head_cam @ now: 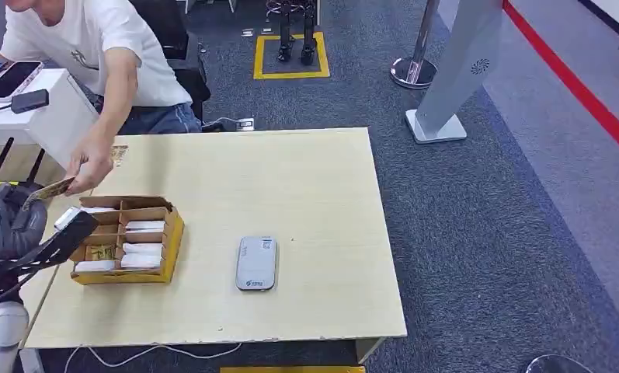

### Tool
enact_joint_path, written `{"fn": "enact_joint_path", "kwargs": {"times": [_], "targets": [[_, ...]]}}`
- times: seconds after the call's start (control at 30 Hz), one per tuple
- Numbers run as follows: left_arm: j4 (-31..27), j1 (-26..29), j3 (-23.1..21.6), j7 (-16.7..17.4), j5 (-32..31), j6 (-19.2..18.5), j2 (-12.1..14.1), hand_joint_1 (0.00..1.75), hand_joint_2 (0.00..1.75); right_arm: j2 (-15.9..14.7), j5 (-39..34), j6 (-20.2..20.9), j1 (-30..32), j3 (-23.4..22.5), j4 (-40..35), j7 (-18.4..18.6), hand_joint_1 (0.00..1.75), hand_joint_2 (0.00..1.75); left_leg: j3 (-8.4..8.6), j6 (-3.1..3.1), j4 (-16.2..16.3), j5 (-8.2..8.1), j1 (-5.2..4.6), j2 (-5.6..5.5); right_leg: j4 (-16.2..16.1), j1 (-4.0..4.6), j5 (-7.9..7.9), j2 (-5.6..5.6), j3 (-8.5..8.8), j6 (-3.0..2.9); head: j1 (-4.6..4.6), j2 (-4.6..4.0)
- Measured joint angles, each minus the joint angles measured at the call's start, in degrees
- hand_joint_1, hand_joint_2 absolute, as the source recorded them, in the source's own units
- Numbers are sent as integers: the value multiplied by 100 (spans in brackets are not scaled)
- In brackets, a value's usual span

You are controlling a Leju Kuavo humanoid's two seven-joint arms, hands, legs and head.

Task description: Pass the card to the sensor for recognition and then transmit it.

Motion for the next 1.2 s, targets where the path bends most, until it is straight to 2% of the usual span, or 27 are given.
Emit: {"fn": "enact_joint_path", "kwargs": {"times": [0.2,0.37,0.67,0.83,1.2], "targets": [[0,35,-66,-18,-68,17,-46,175,175,31,48,7,-3,11,0,4,0,0,0,0,0,0,-1,0,0,0,0,0,0,0,0,0],[-2,122,-327,-118,-316,144,-140,175,175,42,24,2,-4,13,0,39,0,0,0,0,0,0,-3,-1,-1,0,0,-1,0,0,0,0],[-11,196,-1275,-170,-958,468,-466,175,175,50,26,7,-5,61,0,44,0,0,1,1,1,0,-7,-1,-2,-5,1,-1,0,2,0,0],[-9,167,-1948,-41,-1670,759,-667,175,175,59,37,9,-13,112,0,52,0,0,0,1,2,-1,-7,-1,-2,-7,2,-1,0,3,0,0],[219,177,-2857,68,-1812,833,-1113,175,175,68,41,50,-24,199,0,79,0,0,0,2,2,-1,-7,-2,-2,-13,2,-1,1,4,0,0]]}}
